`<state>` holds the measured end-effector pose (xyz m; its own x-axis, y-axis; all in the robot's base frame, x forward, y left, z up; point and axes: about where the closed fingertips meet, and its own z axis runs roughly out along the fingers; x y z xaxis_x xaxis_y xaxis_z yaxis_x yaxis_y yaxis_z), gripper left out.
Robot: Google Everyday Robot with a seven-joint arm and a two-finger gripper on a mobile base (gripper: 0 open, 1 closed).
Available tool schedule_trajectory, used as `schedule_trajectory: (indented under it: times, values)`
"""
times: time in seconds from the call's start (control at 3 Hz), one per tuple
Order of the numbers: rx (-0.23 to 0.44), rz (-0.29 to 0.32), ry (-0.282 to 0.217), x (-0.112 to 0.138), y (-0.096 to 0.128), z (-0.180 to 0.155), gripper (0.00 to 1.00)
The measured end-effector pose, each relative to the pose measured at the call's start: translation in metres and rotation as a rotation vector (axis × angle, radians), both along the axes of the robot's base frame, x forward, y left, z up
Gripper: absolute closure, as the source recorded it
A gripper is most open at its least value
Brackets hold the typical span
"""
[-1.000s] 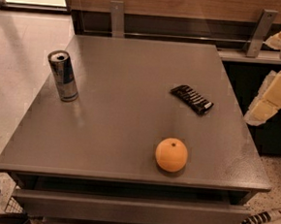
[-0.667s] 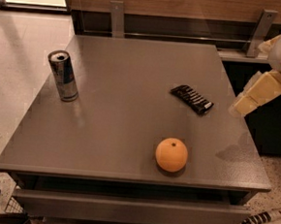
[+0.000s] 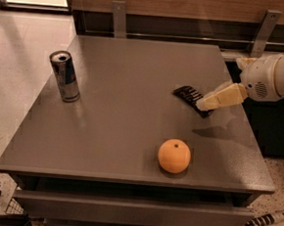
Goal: Move rxbar chocolate near redbull can
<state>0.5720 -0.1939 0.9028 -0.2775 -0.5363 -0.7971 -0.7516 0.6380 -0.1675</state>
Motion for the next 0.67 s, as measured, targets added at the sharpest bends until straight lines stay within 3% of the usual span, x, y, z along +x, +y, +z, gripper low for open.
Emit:
schedule_trajectory:
  times: [0.33,0.67]
  values:
    - [0.061,-0.088,-0.075,0.0222,-0.0017,0.0006,0.0]
    - [0.075,-0.121,-0.098,0.0312,-0.0041,0.002,0.0]
